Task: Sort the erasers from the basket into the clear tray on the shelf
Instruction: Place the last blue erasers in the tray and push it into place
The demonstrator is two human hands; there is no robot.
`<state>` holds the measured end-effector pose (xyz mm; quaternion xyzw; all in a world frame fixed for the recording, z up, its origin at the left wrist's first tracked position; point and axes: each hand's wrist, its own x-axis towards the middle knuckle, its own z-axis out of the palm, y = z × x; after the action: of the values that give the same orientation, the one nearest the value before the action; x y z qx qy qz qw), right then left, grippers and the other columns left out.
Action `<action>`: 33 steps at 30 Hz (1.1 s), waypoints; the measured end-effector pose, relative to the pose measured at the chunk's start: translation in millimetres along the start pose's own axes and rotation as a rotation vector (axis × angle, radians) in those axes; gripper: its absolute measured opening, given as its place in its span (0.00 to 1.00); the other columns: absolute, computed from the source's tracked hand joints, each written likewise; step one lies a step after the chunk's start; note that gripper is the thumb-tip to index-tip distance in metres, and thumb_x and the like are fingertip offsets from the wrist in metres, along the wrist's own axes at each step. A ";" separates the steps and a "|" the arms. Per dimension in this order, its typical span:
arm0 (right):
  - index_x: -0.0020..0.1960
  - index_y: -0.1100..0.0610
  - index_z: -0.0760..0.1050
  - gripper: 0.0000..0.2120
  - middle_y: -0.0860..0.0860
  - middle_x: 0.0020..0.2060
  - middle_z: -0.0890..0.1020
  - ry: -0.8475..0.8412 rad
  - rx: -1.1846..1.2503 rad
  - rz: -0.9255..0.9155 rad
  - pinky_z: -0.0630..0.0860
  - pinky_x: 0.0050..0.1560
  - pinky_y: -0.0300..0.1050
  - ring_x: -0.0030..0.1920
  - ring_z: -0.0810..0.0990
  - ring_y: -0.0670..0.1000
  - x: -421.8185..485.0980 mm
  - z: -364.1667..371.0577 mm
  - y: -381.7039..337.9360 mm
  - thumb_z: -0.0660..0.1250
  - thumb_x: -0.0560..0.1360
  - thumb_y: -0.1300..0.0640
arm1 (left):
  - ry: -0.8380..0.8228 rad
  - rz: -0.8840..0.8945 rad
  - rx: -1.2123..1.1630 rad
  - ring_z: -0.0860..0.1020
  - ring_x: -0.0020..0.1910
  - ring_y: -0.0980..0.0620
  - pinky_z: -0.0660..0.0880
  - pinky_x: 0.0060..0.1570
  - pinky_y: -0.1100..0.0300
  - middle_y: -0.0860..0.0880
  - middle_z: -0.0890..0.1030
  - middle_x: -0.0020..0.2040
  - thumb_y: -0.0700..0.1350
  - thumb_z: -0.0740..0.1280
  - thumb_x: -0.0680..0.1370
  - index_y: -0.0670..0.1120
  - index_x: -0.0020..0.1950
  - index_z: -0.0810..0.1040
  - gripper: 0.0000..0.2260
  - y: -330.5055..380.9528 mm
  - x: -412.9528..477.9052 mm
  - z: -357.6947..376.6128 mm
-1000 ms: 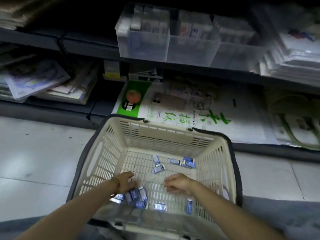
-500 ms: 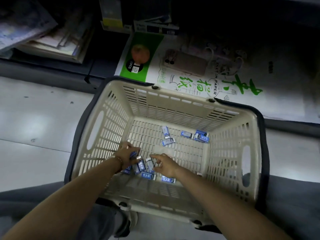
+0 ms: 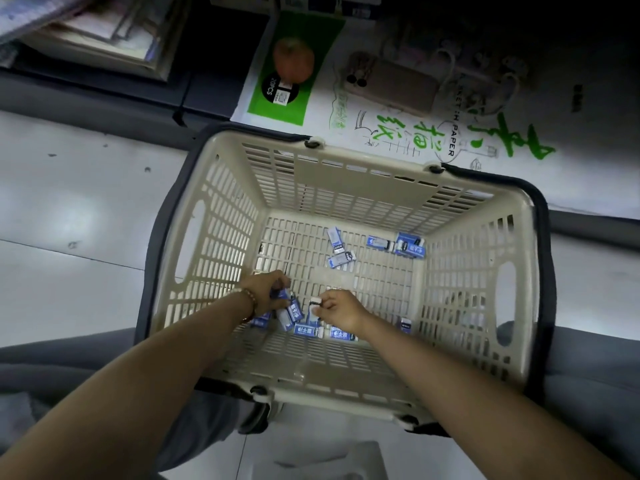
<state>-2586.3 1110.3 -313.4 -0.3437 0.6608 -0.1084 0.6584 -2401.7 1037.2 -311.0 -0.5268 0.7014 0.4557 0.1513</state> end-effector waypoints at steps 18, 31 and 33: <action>0.44 0.59 0.69 0.07 0.55 0.44 0.75 0.035 0.365 0.148 0.75 0.51 0.42 0.45 0.75 0.51 -4.2 16.2 -5.8 0.64 0.78 0.58 | -0.173 -0.252 -0.745 0.75 0.37 0.53 0.76 0.38 0.62 0.45 0.76 0.39 0.38 0.63 0.78 0.40 0.50 0.76 0.03 18.0 7.3 12.5; 0.43 0.58 0.70 0.08 0.54 0.49 0.79 -0.003 0.659 -0.019 0.77 0.50 0.40 0.47 0.78 0.53 -39.2 -28.7 -55.2 0.69 0.74 0.58 | -0.144 -0.233 -1.107 0.83 0.38 0.53 0.80 0.35 0.63 0.45 0.82 0.44 0.41 0.66 0.77 0.38 0.49 0.75 0.07 68.6 -12.5 -48.0; 0.51 0.60 0.72 0.08 0.53 0.48 0.78 -0.045 0.708 -0.078 0.76 0.48 0.38 0.45 0.77 0.50 -55.0 -43.5 -78.0 0.68 0.75 0.58 | -0.174 -0.162 -1.058 0.81 0.39 0.53 0.80 0.36 0.63 0.45 0.81 0.44 0.41 0.64 0.77 0.38 0.50 0.74 0.07 94.9 -27.5 -77.2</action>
<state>-2608.8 1071.9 -218.4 -0.1213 0.5540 -0.3480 0.7465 -2453.2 994.9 -204.8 -0.5439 0.3183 0.7753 -0.0425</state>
